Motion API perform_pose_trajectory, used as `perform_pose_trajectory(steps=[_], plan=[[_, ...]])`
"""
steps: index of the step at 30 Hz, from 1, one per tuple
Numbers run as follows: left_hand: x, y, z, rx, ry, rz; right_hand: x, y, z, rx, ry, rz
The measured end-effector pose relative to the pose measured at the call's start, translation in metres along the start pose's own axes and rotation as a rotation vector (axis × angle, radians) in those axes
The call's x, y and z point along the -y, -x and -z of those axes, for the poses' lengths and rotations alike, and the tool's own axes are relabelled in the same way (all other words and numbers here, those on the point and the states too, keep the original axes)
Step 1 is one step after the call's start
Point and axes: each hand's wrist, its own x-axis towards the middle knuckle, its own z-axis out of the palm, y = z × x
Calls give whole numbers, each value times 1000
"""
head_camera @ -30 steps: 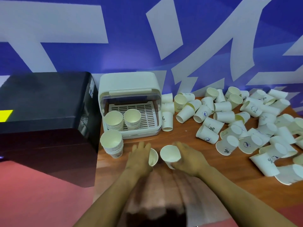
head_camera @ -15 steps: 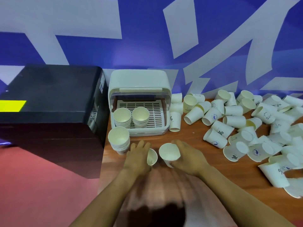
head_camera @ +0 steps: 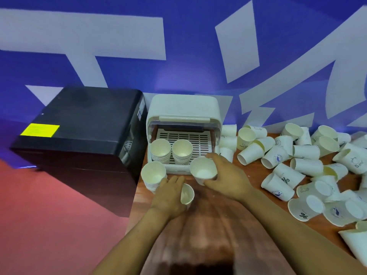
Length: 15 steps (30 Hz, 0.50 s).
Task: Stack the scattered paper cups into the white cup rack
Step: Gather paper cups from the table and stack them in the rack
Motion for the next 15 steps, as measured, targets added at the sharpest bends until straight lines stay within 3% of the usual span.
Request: perform_pose_trajectory(steps=[3,5,8,15], plan=[[-2,-5,17,-25,35,6,4,-13,5,-77,-55,23],[-1,-12,33,-128,32,-21,8,-23,9,-119,-108,47],[1,-23,61,-247,35,-21,13,-39,12,-144,-161,76],[25,-45,106,-360,-5,32,21,-67,4,-169,-217,70]])
